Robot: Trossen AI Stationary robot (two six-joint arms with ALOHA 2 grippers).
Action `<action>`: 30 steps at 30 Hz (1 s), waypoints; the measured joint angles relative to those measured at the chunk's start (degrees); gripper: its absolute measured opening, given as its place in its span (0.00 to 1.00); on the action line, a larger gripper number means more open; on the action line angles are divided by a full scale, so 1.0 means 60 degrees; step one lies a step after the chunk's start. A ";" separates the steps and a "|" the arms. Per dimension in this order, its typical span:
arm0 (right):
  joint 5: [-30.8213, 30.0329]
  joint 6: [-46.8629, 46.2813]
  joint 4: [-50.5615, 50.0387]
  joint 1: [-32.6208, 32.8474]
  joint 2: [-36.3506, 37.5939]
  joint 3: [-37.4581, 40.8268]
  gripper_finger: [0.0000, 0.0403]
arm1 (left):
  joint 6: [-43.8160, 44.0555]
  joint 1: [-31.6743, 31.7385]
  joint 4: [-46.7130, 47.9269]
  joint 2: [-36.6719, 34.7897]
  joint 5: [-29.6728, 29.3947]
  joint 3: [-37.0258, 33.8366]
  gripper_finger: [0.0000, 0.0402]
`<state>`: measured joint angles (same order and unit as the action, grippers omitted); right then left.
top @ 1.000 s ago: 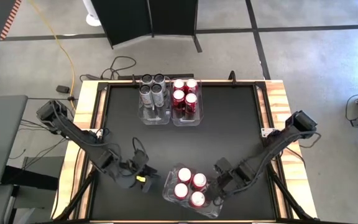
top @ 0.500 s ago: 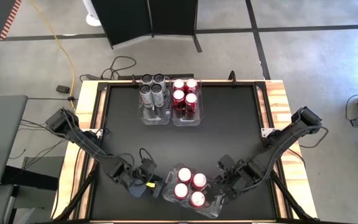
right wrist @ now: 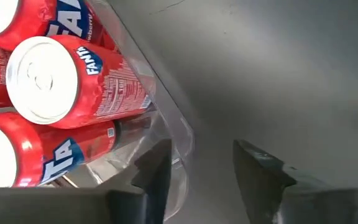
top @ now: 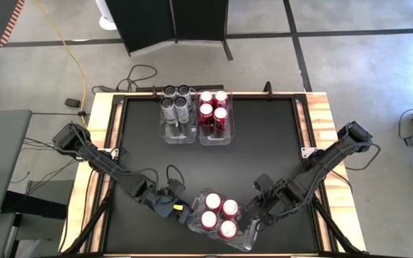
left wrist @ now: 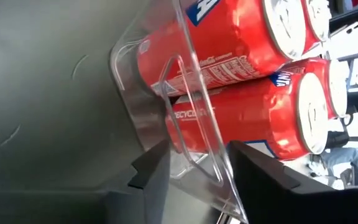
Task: Sort soda cans
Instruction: Move the bottom transparent bin on the right side of the top right transparent bin
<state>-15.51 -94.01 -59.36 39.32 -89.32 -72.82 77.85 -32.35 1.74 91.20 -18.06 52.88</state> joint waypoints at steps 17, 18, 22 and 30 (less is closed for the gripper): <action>-0.0007 -0.0028 -0.0361 0.0173 0.0792 -0.0007 0.08 | -0.2588 0.1818 -0.0859 0.0007 0.0905 -0.0004 0.01; -0.0009 -0.0030 -0.0373 0.0169 0.0805 -0.0007 0.07 | -0.2741 0.2008 -0.0902 0.0011 0.0995 -0.0004 0.01; -0.0023 -0.0043 -0.0401 0.0108 0.0827 -0.0007 0.04 | -0.3447 0.2870 -0.0944 0.0015 0.1306 -0.0004 0.01; -0.0540 -0.0131 -0.0424 -0.0163 0.0827 -0.0007 0.03 | -0.4487 0.4253 -0.1460 0.0047 0.1881 -0.0033 0.00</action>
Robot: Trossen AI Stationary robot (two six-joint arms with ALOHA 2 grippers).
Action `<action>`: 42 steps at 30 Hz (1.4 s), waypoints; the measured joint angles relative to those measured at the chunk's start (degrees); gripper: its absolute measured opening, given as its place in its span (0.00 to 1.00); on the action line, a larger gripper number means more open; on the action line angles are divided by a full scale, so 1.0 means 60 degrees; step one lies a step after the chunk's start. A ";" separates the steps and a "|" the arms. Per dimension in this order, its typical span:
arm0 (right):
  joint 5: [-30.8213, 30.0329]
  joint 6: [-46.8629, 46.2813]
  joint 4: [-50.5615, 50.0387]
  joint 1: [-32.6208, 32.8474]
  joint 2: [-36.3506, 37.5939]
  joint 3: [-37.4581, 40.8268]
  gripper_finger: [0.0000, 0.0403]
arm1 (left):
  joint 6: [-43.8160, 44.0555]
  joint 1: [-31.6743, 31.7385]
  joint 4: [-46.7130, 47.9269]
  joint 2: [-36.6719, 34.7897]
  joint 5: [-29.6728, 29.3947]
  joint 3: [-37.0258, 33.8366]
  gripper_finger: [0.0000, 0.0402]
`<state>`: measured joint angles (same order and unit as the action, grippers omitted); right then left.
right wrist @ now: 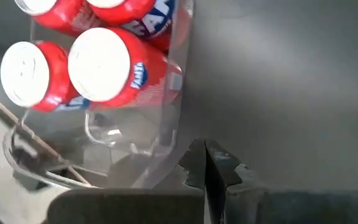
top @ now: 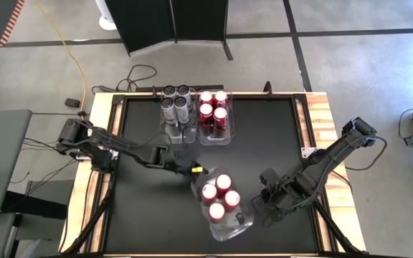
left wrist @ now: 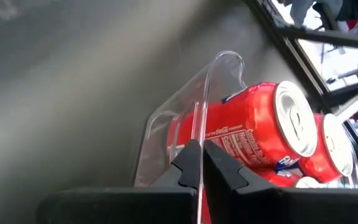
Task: Sort soda cans
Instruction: Move the bottom transparent bin on the right side of the top right transparent bin
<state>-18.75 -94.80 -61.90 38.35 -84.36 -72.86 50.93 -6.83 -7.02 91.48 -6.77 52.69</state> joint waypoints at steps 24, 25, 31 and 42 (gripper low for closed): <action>0.0686 0.7670 0.2618 -0.5434 -0.0060 0.0000 0.45 | -0.0784 0.0608 0.1289 -0.1342 0.1088 0.0035 0.37; 0.0850 0.7826 0.2791 -0.5607 -0.0097 -0.0003 0.45 | -0.0778 0.0511 0.1787 -0.1568 0.0672 0.0029 0.37; 0.1431 0.8664 0.2823 -0.6077 -0.0586 -0.0004 0.41 | -0.0699 0.0052 0.4018 -0.2756 -0.1102 0.0032 0.35; 0.1673 0.9300 0.3030 -0.5849 -0.1692 0.0004 0.39 | 0.0547 -0.0731 0.4071 -0.2900 -0.1518 -0.0146 0.35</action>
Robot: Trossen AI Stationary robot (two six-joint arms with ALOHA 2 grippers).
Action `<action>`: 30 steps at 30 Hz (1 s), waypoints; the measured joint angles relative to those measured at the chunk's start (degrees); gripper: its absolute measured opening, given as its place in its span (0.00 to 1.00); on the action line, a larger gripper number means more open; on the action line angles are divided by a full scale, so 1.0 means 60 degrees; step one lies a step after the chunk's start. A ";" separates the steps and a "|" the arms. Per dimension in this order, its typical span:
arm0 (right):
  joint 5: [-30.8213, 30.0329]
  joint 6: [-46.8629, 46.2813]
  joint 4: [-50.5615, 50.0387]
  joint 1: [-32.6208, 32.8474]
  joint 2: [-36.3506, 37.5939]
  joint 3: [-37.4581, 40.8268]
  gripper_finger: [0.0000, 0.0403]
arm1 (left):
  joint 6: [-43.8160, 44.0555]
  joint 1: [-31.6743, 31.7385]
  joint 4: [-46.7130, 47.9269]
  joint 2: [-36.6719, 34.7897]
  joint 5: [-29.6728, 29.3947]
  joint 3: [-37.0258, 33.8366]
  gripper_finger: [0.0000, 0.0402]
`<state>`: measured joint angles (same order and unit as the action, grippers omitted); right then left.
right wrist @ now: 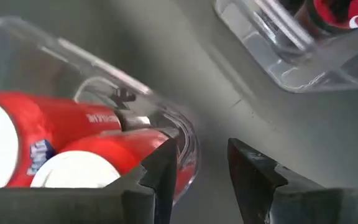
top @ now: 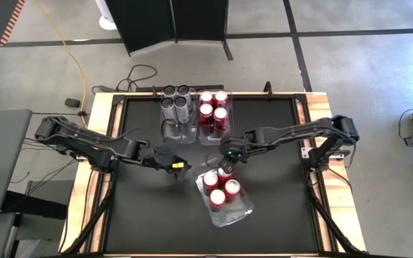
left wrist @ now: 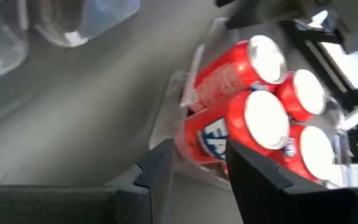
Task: Sort soda cans
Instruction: Move the bottom transparent bin on the right side of the top right transparent bin
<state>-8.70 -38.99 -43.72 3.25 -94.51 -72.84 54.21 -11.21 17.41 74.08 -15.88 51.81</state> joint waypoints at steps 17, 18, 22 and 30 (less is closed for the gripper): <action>-0.0158 -0.0668 -0.1359 0.0050 -0.0275 -0.0015 0.04 | 0.0126 -0.0199 0.0715 0.0008 -0.0203 -0.0102 0.35; -0.0343 -0.0780 -0.1648 0.0106 -0.0267 -0.0015 0.05 | 0.0147 -0.0199 0.0912 0.0008 -0.0206 -0.0102 0.35; -0.0855 -0.1266 -0.2406 0.0311 -0.0209 -0.0025 0.04 | 0.0274 -0.0199 0.1346 0.0008 -0.0211 -0.0105 0.35; -0.1482 -0.2128 -0.3278 0.0528 0.0131 0.0443 0.03 | 0.0230 -0.0204 0.1368 0.0008 -0.0207 -0.0105 0.35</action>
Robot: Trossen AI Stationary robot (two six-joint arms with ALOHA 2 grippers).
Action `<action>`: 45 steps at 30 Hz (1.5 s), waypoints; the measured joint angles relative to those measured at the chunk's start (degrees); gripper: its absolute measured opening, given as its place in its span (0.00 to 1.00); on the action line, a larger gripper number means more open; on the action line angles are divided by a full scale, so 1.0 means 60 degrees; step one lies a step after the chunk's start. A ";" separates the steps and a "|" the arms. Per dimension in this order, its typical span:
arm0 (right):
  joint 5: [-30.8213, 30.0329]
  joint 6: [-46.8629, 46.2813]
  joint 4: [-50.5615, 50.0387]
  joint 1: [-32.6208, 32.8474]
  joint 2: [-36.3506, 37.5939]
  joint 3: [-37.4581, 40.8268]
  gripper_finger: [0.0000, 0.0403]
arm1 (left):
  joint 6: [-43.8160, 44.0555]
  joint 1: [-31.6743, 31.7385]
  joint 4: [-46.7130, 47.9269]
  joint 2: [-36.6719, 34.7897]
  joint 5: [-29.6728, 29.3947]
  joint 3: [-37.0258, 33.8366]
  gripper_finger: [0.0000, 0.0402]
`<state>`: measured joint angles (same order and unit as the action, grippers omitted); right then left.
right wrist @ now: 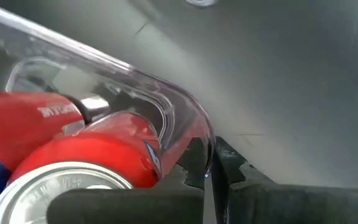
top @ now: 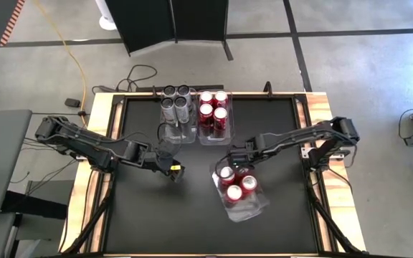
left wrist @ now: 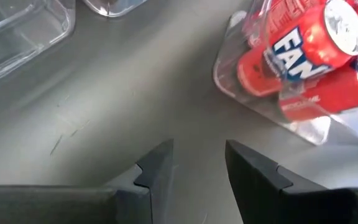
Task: Sort soda cans
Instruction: Move the bottom transparent bin on the right side of the top right transparent bin
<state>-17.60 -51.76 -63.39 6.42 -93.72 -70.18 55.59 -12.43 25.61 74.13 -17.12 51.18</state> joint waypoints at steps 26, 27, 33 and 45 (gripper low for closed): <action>-0.0573 -0.2461 -0.0252 -0.1455 0.3546 0.3098 0.03 | -0.0679 -0.0137 0.0108 0.0000 0.0004 0.0000 0.35; -0.0645 -0.2318 -0.0216 -0.1670 0.3546 0.3098 0.03 | -0.0769 -0.0137 0.0108 0.0000 0.0004 0.0000 0.35; -0.0722 -0.1362 0.0204 -0.3254 0.3543 0.3095 0.03 | -0.1259 -0.0137 0.0384 0.0000 0.0007 0.0000 0.35; -0.0422 0.0515 0.2053 -0.6565 0.3222 0.3080 0.03 | -0.2046 -0.0134 0.2621 -0.0005 0.0135 0.0000 0.35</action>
<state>-20.13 -48.67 -51.08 -32.97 -74.39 -51.70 43.32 -13.23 41.34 74.10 -16.32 51.18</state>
